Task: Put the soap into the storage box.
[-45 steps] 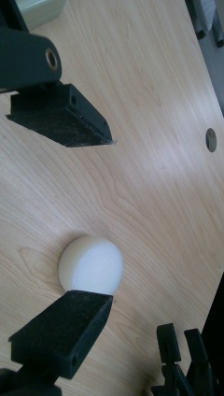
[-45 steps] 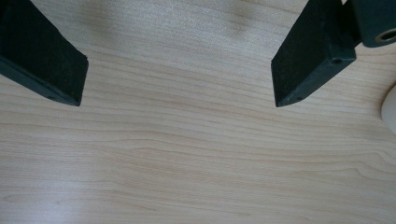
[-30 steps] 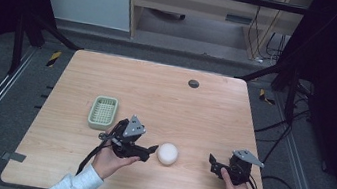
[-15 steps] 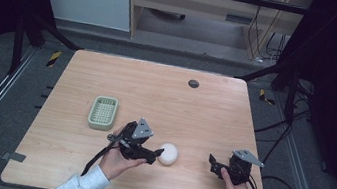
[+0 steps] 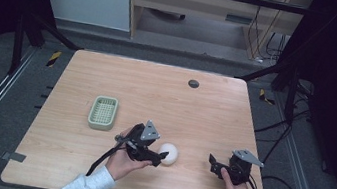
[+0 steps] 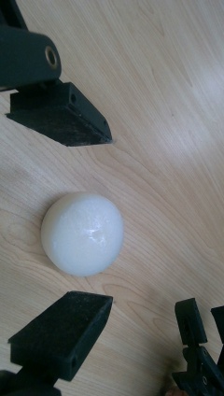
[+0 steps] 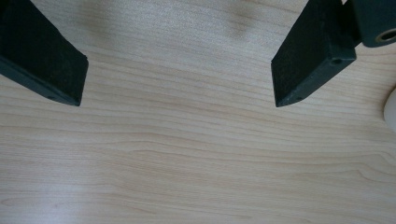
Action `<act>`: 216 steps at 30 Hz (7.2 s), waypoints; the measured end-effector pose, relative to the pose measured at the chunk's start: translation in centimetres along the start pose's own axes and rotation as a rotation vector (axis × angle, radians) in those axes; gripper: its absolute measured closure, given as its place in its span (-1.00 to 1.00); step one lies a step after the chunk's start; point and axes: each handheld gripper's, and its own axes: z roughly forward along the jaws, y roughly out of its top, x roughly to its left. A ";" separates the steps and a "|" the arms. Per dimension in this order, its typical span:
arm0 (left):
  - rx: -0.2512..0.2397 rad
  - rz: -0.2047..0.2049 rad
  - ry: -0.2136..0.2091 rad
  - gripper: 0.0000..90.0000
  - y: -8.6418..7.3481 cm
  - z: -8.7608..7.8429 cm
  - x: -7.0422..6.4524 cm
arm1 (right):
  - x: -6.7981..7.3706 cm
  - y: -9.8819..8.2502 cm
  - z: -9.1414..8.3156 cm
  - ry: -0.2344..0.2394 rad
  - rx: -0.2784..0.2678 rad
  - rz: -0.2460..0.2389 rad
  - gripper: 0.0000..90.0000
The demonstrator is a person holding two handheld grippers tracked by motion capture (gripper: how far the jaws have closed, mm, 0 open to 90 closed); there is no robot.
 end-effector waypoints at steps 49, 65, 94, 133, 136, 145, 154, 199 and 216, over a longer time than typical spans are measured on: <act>0.112 0.012 -0.017 -0.66 -0.5 4.8 -0.8 | 0.1 0.0 0.1 0.003 0.001 -0.003 -0.91; 0.144 0.009 -0.024 -0.66 -0.6 6.1 -1.0 | 0.1 0.0 0.1 0.006 0.006 -0.002 -0.91; 0.184 0.016 -0.035 -0.50 -0.8 7.1 -1.2 | 0.1 0.0 0.1 0.004 0.004 0.001 -0.91; 0.190 0.038 -0.027 -0.49 -0.6 6.4 -1.0 | 0.1 0.0 0.2 0.001 0.008 -0.007 -0.91; 0.182 0.037 -0.025 -0.49 -0.5 6.0 -0.9 | 0.1 0.0 0.2 0.000 0.007 -0.010 -0.91; 0.161 0.022 -0.026 -0.49 -0.2 4.4 -0.3 | 0.1 0.0 0.2 0.000 0.007 -0.010 -0.91; 0.142 0.015 -0.012 -0.49 0.1 2.8 0.5 | 0.1 0.0 0.2 0.001 0.009 -0.008 -0.91; 0.094 -0.061 0.065 -0.49 -0.8 -3.2 5.3 | 0.2 0.0 0.2 0.004 0.015 -0.001 -0.91; 0.072 -0.104 0.114 -0.49 -2.2 -5.8 8.1 | 0.2 0.0 0.2 0.003 0.014 -0.007 -0.91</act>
